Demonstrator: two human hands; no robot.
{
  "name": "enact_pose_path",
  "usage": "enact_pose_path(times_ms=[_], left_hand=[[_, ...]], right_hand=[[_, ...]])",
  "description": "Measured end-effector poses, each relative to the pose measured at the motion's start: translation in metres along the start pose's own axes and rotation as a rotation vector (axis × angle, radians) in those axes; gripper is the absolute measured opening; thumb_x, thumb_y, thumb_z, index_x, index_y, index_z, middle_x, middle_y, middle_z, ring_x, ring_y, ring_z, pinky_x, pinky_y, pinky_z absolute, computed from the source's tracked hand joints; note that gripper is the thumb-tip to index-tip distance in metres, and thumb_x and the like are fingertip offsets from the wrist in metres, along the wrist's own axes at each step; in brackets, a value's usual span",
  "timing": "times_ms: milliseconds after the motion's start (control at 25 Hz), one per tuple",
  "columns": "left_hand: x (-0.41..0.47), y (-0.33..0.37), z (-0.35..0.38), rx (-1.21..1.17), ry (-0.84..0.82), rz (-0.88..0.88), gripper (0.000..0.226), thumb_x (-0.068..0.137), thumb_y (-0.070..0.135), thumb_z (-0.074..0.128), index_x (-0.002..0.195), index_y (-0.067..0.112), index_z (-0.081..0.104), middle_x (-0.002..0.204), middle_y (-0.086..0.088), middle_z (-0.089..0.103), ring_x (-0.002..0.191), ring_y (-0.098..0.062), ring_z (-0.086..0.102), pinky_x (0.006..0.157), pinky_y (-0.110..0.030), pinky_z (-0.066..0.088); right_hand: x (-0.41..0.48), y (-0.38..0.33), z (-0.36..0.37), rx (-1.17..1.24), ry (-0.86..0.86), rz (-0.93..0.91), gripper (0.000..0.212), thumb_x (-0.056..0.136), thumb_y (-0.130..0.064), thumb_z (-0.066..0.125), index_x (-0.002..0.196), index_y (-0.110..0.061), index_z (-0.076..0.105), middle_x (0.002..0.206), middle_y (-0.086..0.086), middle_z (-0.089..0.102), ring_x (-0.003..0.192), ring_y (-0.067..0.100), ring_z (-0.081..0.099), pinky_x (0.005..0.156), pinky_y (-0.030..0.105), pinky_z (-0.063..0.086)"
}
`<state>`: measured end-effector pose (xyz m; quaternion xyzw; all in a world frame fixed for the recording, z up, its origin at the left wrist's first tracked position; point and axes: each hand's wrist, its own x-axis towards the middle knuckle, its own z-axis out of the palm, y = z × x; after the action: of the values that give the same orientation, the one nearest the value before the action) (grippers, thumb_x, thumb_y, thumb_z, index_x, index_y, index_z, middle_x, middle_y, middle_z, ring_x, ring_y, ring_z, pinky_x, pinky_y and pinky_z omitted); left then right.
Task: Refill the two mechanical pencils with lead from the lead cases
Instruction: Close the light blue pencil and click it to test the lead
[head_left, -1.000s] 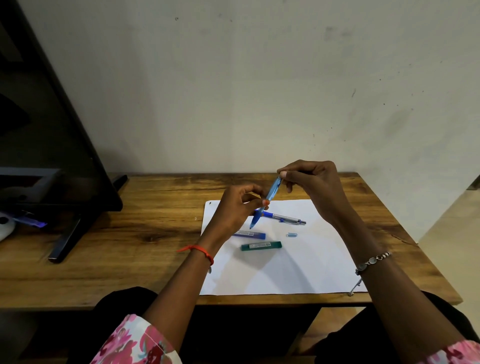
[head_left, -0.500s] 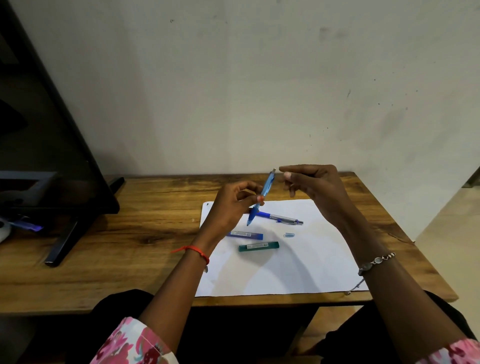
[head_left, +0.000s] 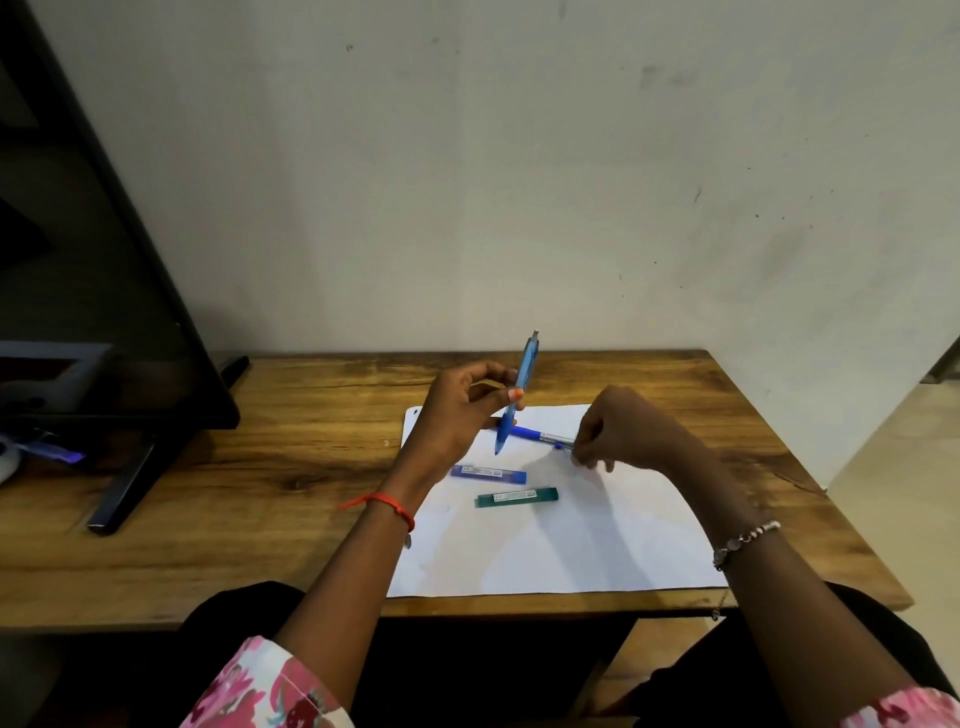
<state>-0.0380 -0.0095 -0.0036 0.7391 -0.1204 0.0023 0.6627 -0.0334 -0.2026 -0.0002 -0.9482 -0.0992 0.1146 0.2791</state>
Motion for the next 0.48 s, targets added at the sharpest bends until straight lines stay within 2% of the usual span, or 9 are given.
enact_pose_path(times_ms=[80, 160, 240, 400, 480], left_hand=[[0.0, 0.0, 0.001, -0.001, 0.004, -0.006, 0.011, 0.086, 0.005, 0.057, 0.094, 0.013, 0.059, 0.081, 0.002, 0.065, 0.075, -0.008, 0.064, 0.062, -0.015, 0.056], [0.0, -0.001, 0.002, 0.001, 0.003, -0.01, 0.011, 0.086, 0.005, 0.058, 0.093, 0.012, 0.059, 0.081, 0.001, 0.065, 0.075, -0.009, 0.064, 0.061, -0.015, 0.056], [0.0, -0.001, 0.003, 0.002, -0.008, -0.017, 0.011, 0.086, 0.005, 0.057, 0.095, 0.01, 0.059, 0.081, 0.001, 0.064, 0.075, -0.009, 0.064, 0.06, -0.014, 0.055], [-0.001, -0.002, 0.005, 0.006, -0.013, -0.029, 0.011, 0.086, 0.004, 0.058, 0.095, 0.01, 0.059, 0.082, 0.001, 0.064, 0.068, -0.005, 0.065, 0.057, -0.011, 0.052], [-0.001, -0.001, 0.007, 0.018, -0.014, -0.035, 0.01, 0.086, 0.005, 0.058, 0.094, 0.01, 0.058, 0.085, 0.0, 0.063, 0.07, -0.006, 0.064, 0.057, -0.01, 0.052]], right_hand=[[-0.005, -0.009, -0.01, 0.289, 0.179, -0.087, 0.003, 0.072, 0.005, 0.07, 0.074, 0.006, 0.071, 0.064, 0.012, 0.068, 0.044, 0.007, 0.059, 0.049, 0.015, 0.049], [-0.008, -0.017, -0.018, 0.615, 0.335, -0.189, 0.004, 0.072, 0.008, 0.07, 0.075, 0.005, 0.07, 0.061, 0.01, 0.068, 0.048, 0.011, 0.06, 0.051, 0.018, 0.051], [-0.008, -0.02, -0.023, 0.78, 0.438, -0.266, 0.01, 0.073, 0.006, 0.07, 0.078, -0.002, 0.07, 0.057, 0.0, 0.069, 0.051, 0.013, 0.061, 0.053, 0.02, 0.052], [-0.008, -0.025, -0.023, 0.754, 0.538, -0.334, 0.017, 0.08, -0.002, 0.066, 0.096, -0.008, 0.07, 0.063, -0.008, 0.07, 0.055, 0.007, 0.059, 0.056, 0.017, 0.05], [-0.007, -0.03, -0.024, 0.655, 0.575, -0.354, 0.02, 0.082, -0.004, 0.065, 0.102, -0.007, 0.069, 0.076, -0.002, 0.07, 0.058, 0.003, 0.059, 0.057, 0.014, 0.048]])
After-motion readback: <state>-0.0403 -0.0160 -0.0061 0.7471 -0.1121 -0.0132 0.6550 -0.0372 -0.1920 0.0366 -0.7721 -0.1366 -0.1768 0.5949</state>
